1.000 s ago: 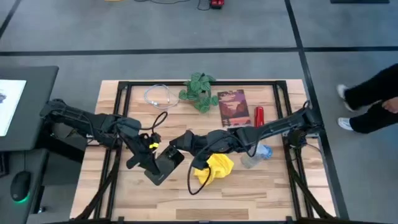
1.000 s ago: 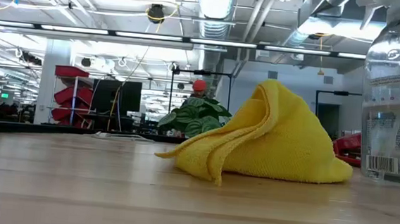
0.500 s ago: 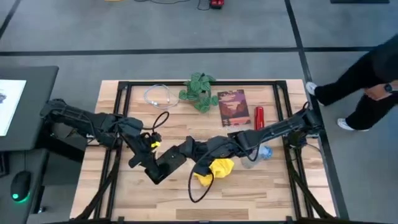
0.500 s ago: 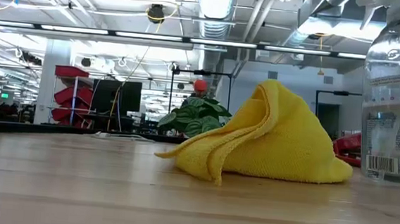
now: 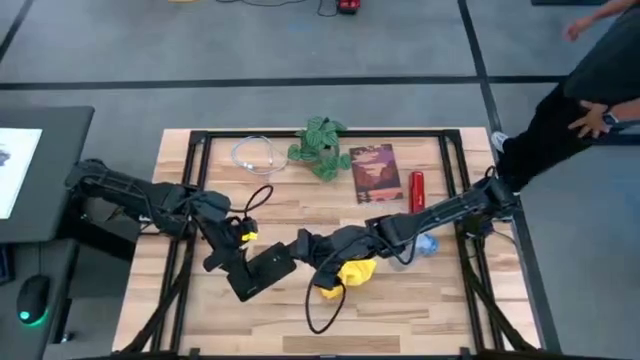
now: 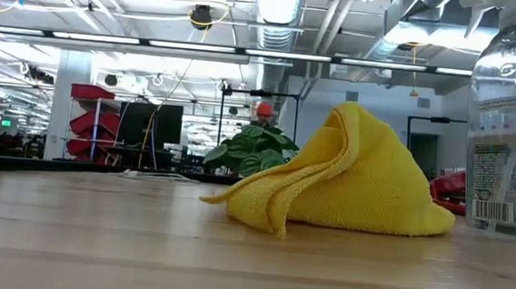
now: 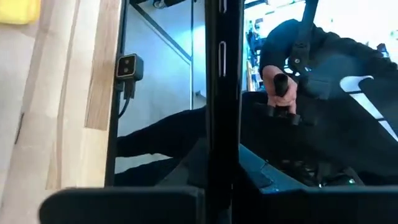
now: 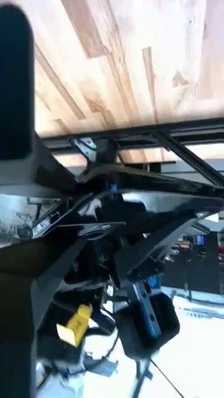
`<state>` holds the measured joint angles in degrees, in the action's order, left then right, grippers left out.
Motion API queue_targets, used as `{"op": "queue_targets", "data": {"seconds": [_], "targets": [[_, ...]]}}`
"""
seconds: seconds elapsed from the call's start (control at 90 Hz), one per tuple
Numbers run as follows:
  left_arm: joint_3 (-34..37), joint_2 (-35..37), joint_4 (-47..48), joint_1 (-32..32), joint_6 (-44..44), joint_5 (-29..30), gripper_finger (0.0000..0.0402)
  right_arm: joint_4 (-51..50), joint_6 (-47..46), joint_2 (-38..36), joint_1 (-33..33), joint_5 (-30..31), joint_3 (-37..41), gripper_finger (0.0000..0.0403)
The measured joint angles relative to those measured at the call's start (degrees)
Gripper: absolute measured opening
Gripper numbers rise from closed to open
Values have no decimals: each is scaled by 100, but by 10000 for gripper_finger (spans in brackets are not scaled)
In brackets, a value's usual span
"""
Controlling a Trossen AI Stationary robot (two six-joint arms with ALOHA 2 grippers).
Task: Apply microfiber cloth
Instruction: Wipe the back and front of the cellphone with the yellow microfiber cloth
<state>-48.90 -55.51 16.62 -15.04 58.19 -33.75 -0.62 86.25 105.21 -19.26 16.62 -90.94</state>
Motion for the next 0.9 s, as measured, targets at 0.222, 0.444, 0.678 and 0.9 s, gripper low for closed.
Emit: {"op": "queue_targets", "data": {"seconds": [0.222, 0.444, 0.678, 0.9], "targets": [[0, 0, -54, 48, 20, 32, 11, -37, -116, 0, -9, -176, 0, 104], [-11, 2, -171, 263, 37, 23, 11, -86, -108, 28, -31, -683, 13, 168], [-11, 2, -129, 338, 92, -307, 11, -36, -89, 28, 52, -627, 13, 141], [-11, 2, -109, 337, 222, -583, 11, 92, 2, 26, 134, -665, 13, 147]]}}
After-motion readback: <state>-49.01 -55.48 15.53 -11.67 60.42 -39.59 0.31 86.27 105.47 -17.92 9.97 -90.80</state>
